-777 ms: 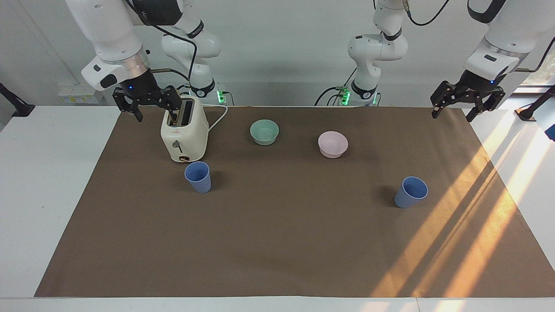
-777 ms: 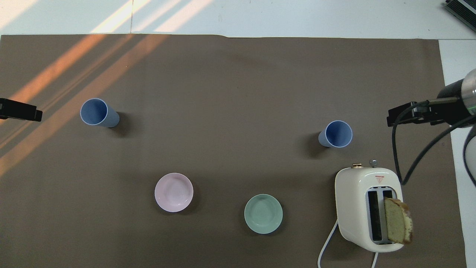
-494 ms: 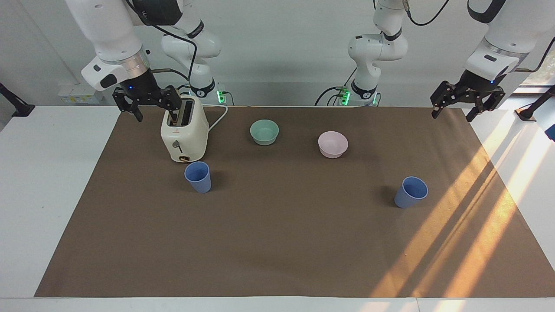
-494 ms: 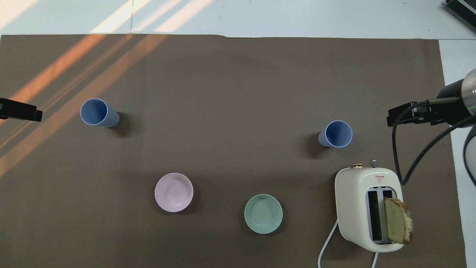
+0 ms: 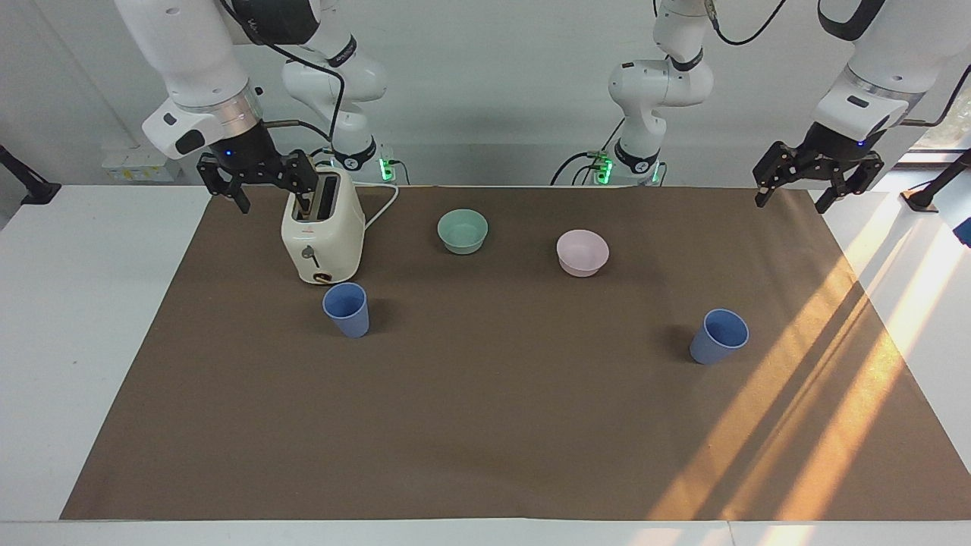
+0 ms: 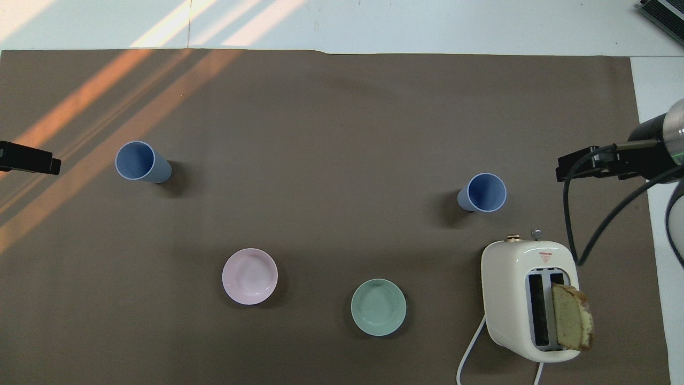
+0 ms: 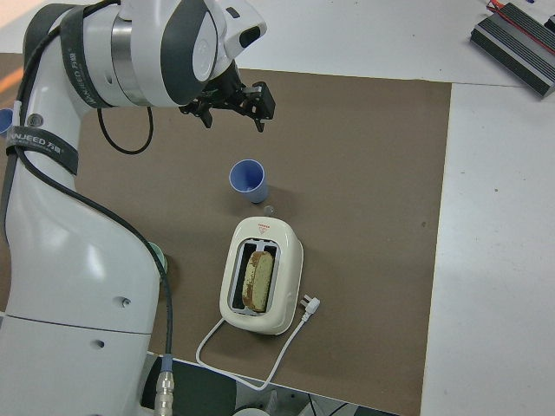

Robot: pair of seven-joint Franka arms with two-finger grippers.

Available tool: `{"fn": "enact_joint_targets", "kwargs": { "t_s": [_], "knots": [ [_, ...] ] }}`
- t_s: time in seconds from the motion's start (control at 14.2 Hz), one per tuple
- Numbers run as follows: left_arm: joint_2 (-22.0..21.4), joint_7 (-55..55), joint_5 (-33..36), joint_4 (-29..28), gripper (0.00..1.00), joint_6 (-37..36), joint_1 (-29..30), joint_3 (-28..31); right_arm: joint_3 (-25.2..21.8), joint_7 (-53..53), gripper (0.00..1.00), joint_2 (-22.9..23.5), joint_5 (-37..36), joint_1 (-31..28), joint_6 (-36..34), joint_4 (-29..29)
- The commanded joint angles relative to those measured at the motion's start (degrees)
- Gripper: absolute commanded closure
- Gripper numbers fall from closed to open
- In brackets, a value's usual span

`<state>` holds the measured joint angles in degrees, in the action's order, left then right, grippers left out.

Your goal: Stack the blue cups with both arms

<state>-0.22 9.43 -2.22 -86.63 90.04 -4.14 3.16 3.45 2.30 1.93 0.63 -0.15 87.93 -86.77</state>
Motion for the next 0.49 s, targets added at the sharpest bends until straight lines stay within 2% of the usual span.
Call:
{"fn": "enact_joint_targets", "kwargs": {
  "t_s": [0.0,0.42],
  "knots": [
    [-0.6,-0.1,-0.2,0.1,0.0,-1.2,0.1,0.0,-0.1,-1.4,0.0,-0.3,0.1,-0.2,0.4,-0.2],
    [-0.7,-0.1,-0.2,0.1,0.0,-1.8,0.1,0.0,-0.1,-1.4,0.0,-0.3,0.1,-0.2,0.4,-0.2]
  ]
}}
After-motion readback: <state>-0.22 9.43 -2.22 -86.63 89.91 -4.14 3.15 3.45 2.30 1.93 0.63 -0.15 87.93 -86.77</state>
